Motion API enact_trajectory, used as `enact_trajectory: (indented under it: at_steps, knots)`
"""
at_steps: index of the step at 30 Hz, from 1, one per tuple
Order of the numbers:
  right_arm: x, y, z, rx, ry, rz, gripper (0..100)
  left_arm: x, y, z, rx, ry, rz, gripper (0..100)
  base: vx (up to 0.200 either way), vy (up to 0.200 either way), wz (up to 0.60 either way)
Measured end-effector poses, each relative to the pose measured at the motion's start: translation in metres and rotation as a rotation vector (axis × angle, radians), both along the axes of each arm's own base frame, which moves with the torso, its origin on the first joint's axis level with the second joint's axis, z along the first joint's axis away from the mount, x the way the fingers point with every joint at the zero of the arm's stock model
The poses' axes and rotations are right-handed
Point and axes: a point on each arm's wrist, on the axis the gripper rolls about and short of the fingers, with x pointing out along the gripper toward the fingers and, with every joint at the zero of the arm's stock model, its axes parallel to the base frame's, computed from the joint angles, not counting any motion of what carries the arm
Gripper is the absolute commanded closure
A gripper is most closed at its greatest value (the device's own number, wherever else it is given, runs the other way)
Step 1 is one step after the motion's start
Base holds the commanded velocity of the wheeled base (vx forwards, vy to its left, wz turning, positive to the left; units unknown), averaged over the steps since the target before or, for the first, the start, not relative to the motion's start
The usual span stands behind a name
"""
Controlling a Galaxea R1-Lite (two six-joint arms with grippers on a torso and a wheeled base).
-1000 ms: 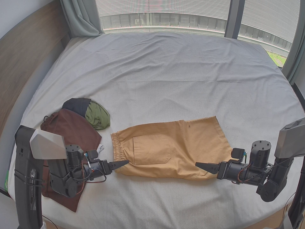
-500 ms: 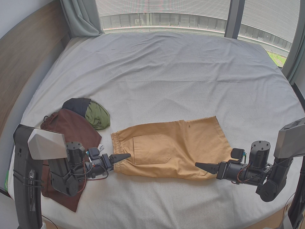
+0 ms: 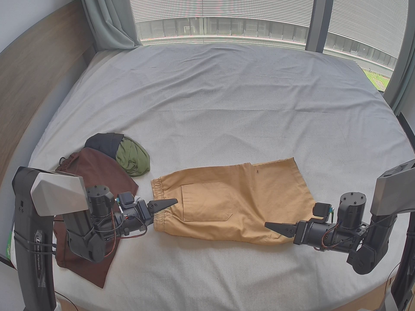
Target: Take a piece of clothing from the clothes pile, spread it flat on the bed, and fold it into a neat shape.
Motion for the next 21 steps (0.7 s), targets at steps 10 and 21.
enact_trajectory:
  at_steps: [10,21]
  knots:
    - [0.0001,0.0002,-0.0009,-0.001,0.002,0.0,0,0.0034,-0.0016,0.0018,0.003,-0.021,0.005,0,0.0,0.0,0.0]
    - [0.0005,0.0003,-0.0031,-0.004,0.01,-0.001,0,0.006,-0.0031,0.0028,0.003,-0.034,0.009,0,0.0,0.0,0.0]
